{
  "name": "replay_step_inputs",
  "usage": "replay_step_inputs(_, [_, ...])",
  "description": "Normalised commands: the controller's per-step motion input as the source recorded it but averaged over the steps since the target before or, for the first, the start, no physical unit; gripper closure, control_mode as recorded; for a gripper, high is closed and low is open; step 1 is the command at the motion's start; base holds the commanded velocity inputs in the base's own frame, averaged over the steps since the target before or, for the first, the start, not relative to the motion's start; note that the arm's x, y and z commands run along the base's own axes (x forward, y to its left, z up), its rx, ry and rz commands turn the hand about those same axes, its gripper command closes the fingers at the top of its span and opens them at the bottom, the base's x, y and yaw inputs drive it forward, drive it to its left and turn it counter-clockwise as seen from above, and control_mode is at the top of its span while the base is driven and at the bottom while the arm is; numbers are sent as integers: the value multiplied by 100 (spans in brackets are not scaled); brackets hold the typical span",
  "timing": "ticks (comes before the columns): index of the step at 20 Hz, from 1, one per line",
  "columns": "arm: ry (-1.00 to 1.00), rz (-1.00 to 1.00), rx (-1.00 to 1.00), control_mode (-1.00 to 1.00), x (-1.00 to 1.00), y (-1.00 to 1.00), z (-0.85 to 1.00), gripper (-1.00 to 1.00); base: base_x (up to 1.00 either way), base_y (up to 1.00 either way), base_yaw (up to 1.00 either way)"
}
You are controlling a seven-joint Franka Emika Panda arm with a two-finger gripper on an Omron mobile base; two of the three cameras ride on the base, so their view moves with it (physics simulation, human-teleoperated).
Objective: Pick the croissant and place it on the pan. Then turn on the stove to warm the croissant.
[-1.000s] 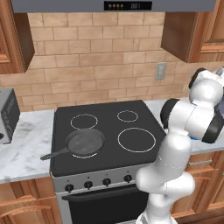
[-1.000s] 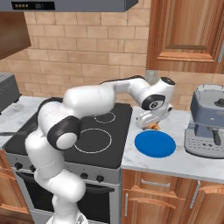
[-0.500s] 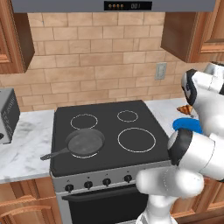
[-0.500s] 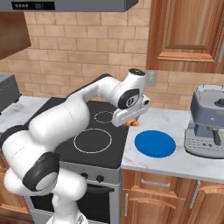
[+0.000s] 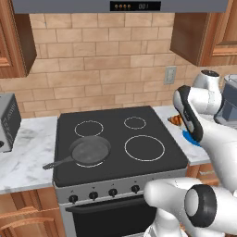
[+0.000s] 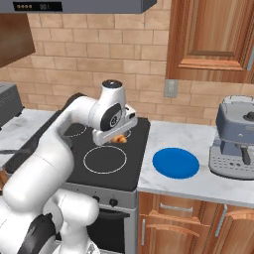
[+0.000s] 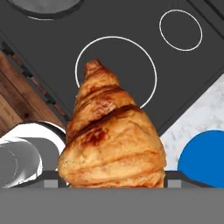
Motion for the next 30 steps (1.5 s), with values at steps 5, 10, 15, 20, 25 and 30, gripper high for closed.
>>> replay_step_inputs(5, [0, 0, 0, -100, 0, 82, 21, 100, 0, 0, 0])
replay_step_inputs(10, [5, 1, 0, -100, 0, 76, 8, 100, 0, 0, 0])
replay_step_inputs(15, [5, 4, 0, -100, 3, 69, 0, 100, 0, 0, 0])
replay_step_inputs(20, [6, 8, 0, -100, 12, 66, 0, 100, 0, 0, 0])
replay_step_inputs(25, [6, 10, 0, -100, 13, 60, -1, 100, 0, 0, 0])
replay_step_inputs(30, [3, 11, 0, -100, 10, 56, -17, 100, 0, 0, 0])
